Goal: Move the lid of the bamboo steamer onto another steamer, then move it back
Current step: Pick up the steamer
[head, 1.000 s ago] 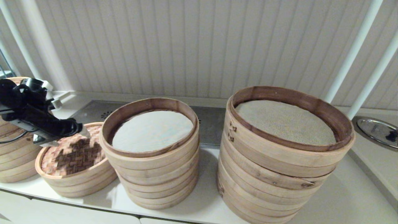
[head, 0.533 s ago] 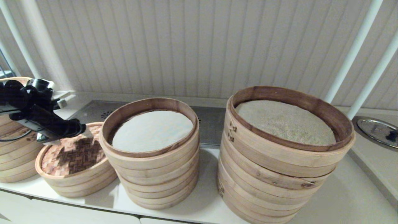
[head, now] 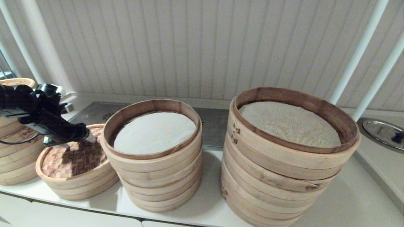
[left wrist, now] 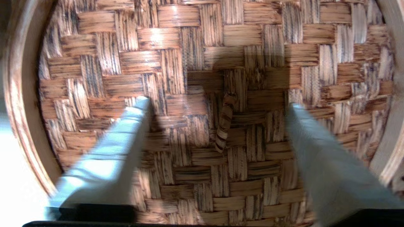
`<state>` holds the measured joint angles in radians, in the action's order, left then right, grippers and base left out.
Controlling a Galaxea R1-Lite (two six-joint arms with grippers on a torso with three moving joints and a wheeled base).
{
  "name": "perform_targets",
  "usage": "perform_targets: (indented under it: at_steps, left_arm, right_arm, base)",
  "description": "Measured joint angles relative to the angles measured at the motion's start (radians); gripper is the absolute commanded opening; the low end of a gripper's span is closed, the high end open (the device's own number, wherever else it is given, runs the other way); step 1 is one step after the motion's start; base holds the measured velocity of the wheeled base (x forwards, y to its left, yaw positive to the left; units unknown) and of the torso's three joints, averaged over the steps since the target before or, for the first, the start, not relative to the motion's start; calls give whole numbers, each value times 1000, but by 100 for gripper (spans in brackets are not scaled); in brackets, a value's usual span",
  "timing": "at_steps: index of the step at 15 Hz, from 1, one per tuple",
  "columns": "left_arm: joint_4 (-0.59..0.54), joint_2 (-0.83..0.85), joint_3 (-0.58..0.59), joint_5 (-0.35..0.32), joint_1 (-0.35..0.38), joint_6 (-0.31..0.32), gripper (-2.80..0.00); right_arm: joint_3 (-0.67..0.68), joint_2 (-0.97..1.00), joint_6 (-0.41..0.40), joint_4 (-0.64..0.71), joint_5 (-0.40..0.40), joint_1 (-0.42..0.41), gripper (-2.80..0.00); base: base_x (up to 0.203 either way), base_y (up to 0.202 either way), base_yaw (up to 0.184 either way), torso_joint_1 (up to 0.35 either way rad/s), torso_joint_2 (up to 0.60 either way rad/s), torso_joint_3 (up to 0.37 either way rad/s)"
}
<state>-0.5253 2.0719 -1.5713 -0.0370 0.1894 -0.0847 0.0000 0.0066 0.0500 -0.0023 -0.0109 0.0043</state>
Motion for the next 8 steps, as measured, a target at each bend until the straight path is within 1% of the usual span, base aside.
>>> perform_targets:
  at_steps: [8]
  left_arm:
    - [39, 6, 0, -9, -1, -3, -280]
  right_arm:
    - [0, 0, 0, 0, 0, 0, -280]
  base:
    - [0, 0, 0, 0, 0, 0]
